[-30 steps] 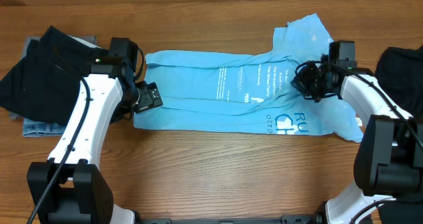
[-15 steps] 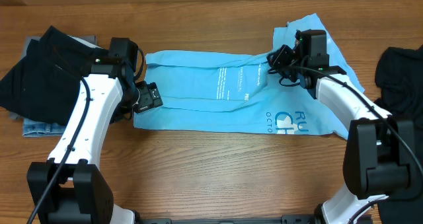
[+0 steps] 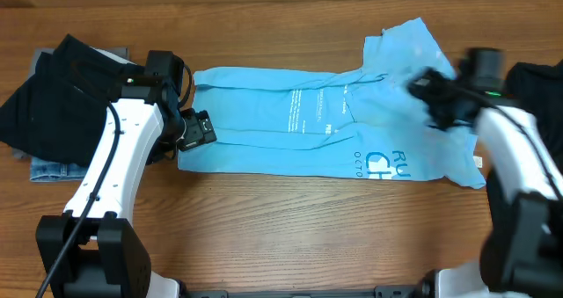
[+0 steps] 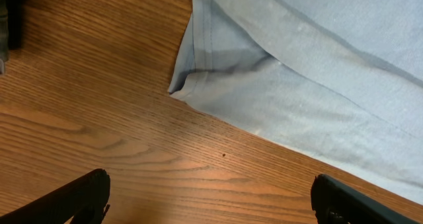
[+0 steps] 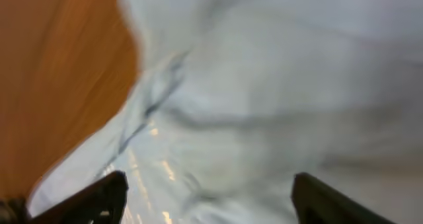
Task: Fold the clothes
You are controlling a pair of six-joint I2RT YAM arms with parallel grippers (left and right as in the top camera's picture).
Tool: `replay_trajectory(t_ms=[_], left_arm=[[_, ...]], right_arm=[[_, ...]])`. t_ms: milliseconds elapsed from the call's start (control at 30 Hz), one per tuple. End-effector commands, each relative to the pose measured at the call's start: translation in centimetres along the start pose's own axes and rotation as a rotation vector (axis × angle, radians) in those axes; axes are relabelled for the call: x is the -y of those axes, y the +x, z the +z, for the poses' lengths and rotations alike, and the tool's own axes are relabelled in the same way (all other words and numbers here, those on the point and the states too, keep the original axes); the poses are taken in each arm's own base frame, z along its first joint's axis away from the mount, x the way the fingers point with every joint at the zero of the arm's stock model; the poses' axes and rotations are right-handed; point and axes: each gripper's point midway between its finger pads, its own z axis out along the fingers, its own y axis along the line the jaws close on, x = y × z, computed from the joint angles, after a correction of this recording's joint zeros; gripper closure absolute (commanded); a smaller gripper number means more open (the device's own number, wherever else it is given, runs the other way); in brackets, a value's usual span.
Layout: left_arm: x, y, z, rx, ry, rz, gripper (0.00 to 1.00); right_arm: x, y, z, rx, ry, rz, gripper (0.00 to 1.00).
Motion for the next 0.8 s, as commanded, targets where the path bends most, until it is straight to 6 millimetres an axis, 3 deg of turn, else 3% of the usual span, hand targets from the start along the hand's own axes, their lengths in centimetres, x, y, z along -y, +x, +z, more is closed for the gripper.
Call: replay_trajectory(t_ms=[0,33,100,267,533,767], left_arm=[[0.1,-0.4,0.3,0.015,-0.005,0.016,0.00],[0.3,-0.6,0.3,0.021,0.005,0.016,0.00],[0.6,-0.8,0.3,0.029,0.019,0.016,0.00],[1.5,-0.8,0.3,0.024,0.070,0.017,0.00],[1.9,-0.5,0.2,0.008,0.097,0.018,0.00],[1.8,-0.2,0.2,-0.004,0.091,0.018,0.00]], right_arm=[[4.3,-2.1,-4.7,0.045,0.059,0.065,0.59],[5.9,-1.9,-5.1,0.024,0.089,0.081,0.76],[8.1,-1.4,-5.3,-0.008,0.143,0.110,0.96],[12.8,0.6,-5.8,-0.077,0.358,0.173,0.96],[16.0,2.5,-5.0,-0.112,0.482,0.190,0.96],[18.9,4.1,-2.9,-0.078,0.535,0.194,0.96]])
